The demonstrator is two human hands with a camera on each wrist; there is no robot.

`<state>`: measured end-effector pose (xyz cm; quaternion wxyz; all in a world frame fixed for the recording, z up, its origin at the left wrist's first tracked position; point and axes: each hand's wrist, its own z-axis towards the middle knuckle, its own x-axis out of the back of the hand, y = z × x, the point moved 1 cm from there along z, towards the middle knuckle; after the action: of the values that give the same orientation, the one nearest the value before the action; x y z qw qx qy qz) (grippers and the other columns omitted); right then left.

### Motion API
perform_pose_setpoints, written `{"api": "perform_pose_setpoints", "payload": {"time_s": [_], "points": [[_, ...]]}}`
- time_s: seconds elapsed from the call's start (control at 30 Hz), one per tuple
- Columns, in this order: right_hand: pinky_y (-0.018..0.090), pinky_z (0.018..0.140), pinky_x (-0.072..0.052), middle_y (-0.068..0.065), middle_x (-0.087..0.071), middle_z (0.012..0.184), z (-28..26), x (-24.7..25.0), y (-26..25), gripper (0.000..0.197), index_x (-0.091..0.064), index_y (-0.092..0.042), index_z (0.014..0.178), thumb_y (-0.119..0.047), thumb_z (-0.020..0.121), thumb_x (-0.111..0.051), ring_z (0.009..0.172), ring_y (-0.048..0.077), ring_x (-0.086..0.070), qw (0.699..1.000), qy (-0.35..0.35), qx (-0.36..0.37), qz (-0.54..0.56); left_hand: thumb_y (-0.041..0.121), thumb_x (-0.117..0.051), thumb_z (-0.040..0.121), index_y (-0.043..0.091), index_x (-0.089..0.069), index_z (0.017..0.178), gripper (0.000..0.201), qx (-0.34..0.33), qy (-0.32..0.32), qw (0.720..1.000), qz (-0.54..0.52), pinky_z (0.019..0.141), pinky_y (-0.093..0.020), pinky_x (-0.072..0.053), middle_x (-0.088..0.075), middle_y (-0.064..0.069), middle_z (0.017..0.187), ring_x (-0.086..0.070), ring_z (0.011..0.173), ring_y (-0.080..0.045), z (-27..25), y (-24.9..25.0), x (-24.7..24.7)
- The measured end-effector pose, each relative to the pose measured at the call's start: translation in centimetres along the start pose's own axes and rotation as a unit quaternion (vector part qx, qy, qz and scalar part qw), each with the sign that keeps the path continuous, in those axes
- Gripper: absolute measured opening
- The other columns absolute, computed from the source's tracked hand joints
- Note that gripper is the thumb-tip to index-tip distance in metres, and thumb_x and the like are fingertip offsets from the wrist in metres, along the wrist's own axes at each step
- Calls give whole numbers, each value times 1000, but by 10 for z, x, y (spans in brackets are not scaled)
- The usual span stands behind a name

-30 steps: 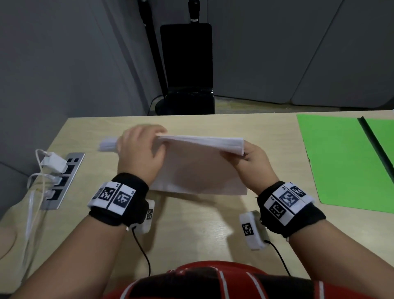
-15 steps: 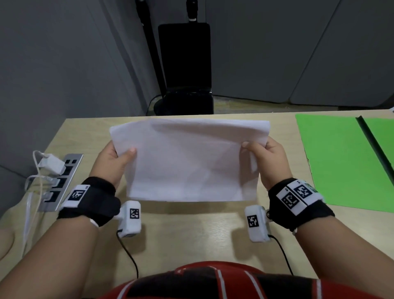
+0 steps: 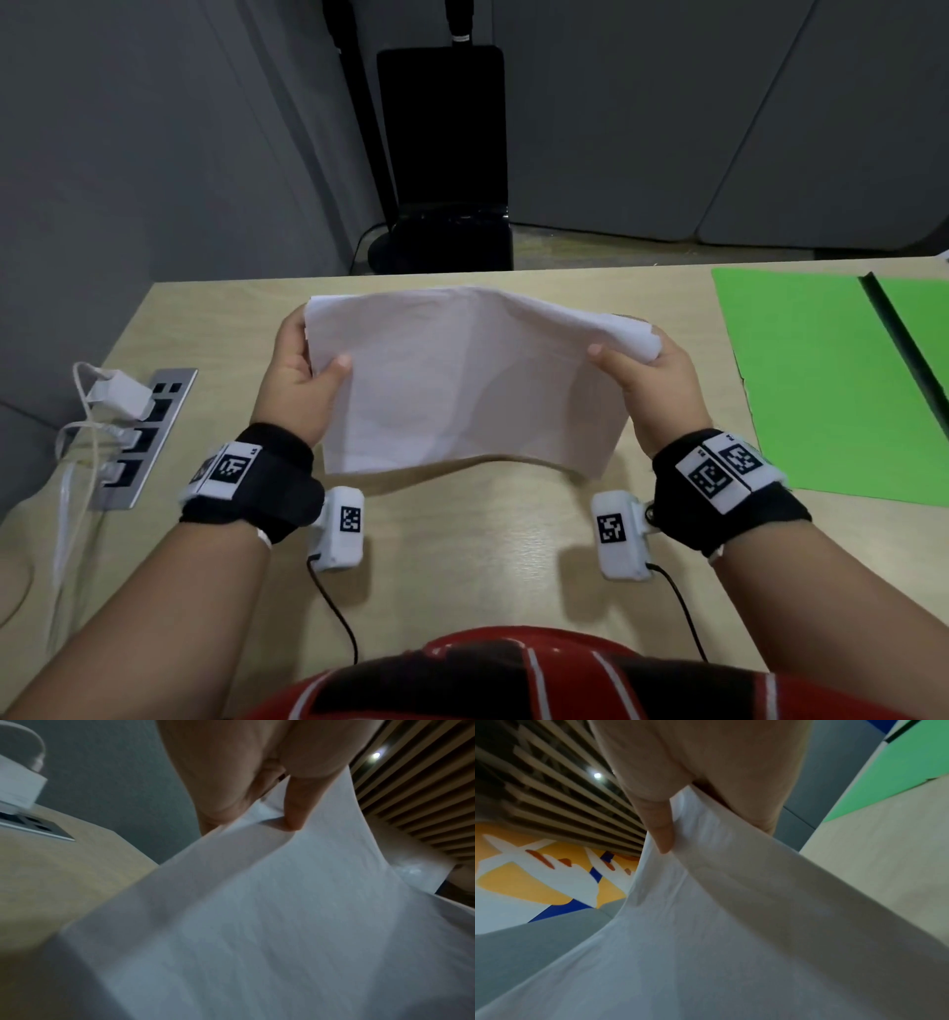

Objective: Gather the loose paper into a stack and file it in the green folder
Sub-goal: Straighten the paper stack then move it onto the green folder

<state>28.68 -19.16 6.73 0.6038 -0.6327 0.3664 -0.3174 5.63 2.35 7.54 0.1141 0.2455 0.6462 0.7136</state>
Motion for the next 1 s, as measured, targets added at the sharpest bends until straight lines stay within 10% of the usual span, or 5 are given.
{"api": "perform_pose_setpoints", "payload": {"time_s": [0.17,0.5,0.6,0.8,1.0], "points": [[29,70,-50,-8,-64,93,4,5,5,34,-63,-35,94,-5,78,-68,80,12,-61,999,29,0,-28,2,-54,86,48,-56,96,47,18,6,999,32,92,-49,-52,-67,10,98,-63,94,-14,-1,-6,6],[45,110,-34,-4,-50,136,0,-17,-6,62,-46,-26,133,-24,75,-69,126,17,-46,904,-15,153,-398,-9,-47,79,31,-66,95,47,-208,-39,962,171,76,-10,-45,-68,23,85,-60,84,4,-3,40,-8],[47,109,-36,-4,-48,142,-8,-34,-15,71,-39,-26,141,-27,77,-69,131,17,-44,880,-143,209,-401,-13,-51,73,10,-69,104,42,-287,-78,928,224,80,-15,-45,-67,0,94,-60,88,-13,-3,48,-16],[38,100,-45,-5,-46,145,-17,-52,-27,84,-19,-29,149,-28,81,-69,127,16,-48,868,-243,198,-386,-10,-54,71,10,-69,100,38,-378,-130,879,261,75,-32,-48,-68,-5,91,-61,83,-27,-14,61,-32],[37,76,-48,-4,-68,102,-17,-51,-24,36,-58,-38,121,-21,92,-47,95,20,-59,829,-243,254,-434,-6,-45,71,17,-66,109,49,-331,-68,909,244,83,-25,-49,-69,-5,97,-63,91,-22,-15,58,-31]]}}
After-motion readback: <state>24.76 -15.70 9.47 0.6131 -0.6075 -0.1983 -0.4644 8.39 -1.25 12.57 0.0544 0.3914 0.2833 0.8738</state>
